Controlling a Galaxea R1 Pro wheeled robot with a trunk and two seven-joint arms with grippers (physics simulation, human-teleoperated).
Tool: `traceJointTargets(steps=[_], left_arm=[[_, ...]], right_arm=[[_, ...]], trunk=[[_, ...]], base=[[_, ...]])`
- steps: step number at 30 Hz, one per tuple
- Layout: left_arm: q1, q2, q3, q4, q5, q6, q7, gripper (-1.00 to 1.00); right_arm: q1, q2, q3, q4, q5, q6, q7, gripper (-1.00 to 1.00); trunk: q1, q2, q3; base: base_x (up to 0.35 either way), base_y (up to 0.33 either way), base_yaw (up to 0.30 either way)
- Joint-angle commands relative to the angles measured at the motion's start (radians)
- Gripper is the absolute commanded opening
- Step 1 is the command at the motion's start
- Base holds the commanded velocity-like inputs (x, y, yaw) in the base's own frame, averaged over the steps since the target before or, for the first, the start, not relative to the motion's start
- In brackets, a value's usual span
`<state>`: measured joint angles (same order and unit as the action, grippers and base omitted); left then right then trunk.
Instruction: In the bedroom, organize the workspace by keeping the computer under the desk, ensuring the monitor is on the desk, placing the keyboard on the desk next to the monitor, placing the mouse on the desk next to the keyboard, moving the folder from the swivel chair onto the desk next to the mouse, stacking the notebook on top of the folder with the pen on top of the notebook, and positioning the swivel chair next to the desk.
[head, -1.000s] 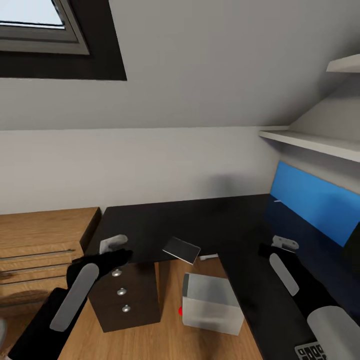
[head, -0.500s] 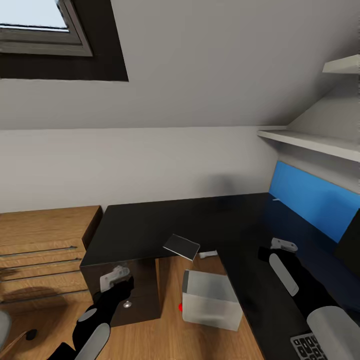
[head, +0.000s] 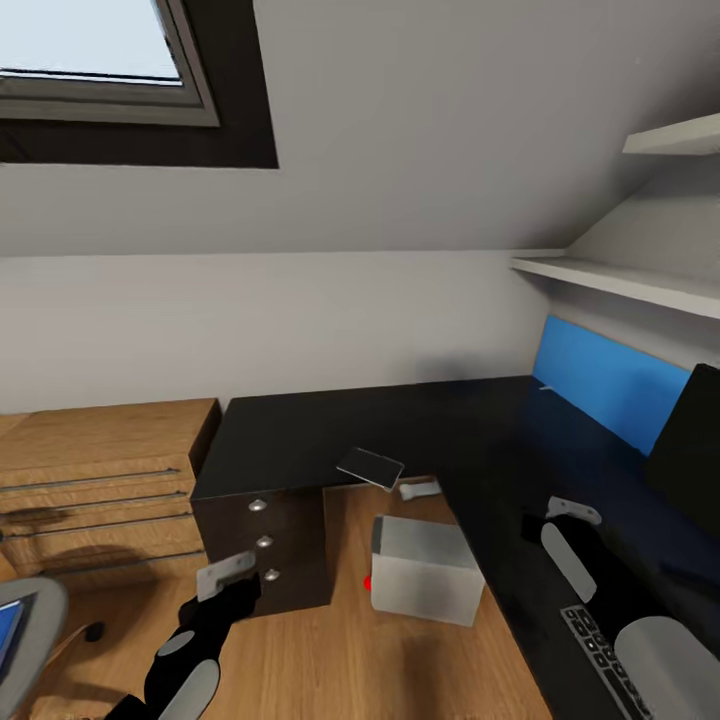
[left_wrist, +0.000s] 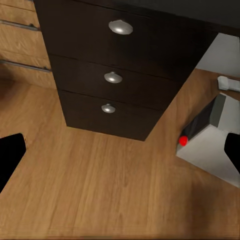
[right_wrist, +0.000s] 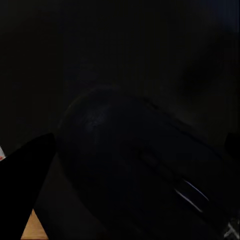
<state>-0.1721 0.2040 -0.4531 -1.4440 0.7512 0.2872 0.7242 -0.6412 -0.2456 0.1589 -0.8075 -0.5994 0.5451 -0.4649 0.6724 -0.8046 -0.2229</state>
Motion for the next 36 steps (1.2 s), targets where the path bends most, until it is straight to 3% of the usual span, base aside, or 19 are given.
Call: traceJointTargets(steps=[1, 5, 7, 9, 10, 15, 31, 36], left_arm=[[-0.001, 0.001, -0.002, 0.001, 0.005, 0.003, 0.007, 1.0], [-0.001, 0.003, -0.001, 0.004, -0.001, 0.003, 0.01, 1.0], [-0.001, 0.004, -0.001, 0.004, -0.002, 0.004, 0.011, 1.0], [-0.001, 0.003, -0.001, 0.004, -0.002, 0.004, 0.012, 1.0], [-0.001, 0.003, -0.001, 0.004, -0.002, 0.004, 0.014, 1.0], [-0.001, 0.003, -0.001, 0.002, -0.001, 0.005, 0.015, 1.0], [-0.001, 0.003, 0.0, -0.007, 0.003, 0.006, 0.015, 1.0], [-0.001, 0.001, 0.0, -0.006, 0.005, 0.007, 0.017, 1.0]], right_arm=[[-0.002, -0.002, 0.005, 0.02, -0.006, -0.014, -0.01, -1.0], [-0.007, -0.002, 0.005, 0.148, 0.054, -0.087, -0.007, -1.0], [-0.009, -0.002, 0.005, 0.178, 0.097, -0.137, 0.017, -1.0], [-0.016, -0.003, 0.005, 0.217, 0.115, -0.15, 0.044, -1.0], [-0.051, -0.003, 0.005, 0.304, 0.122, -0.193, 0.07, -1.0], [-0.075, -0.013, 0.005, 0.355, 0.123, -0.223, 0.074, -1.0], [-0.081, -0.028, 0.002, 0.364, 0.118, -0.228, 0.072, -1.0], [-0.081, -0.028, 0.002, 0.363, 0.113, -0.225, 0.074, -1.0]], trunk=[[0.0, -0.001, -0.002], [0.0, -0.001, -0.002], [0.0, -0.001, -0.002], [0.0, -0.001, -0.002], [0.0, -0.001, -0.002], [0.0, -0.001, -0.002], [0.0, -0.001, -0.002], [0.019, -0.036, -0.017]], base=[[-0.13, 0.066, 0.0], [-0.04, 0.02, 0.0], [-0.004, 0.002, 0.0], [-0.001, 0.0, 0.0], [0.0, 0.0, 0.0], [0.0, 0.0, 0.0], [0.0, 0.0, 0.0], [0.0, 0.0, 0.0]])
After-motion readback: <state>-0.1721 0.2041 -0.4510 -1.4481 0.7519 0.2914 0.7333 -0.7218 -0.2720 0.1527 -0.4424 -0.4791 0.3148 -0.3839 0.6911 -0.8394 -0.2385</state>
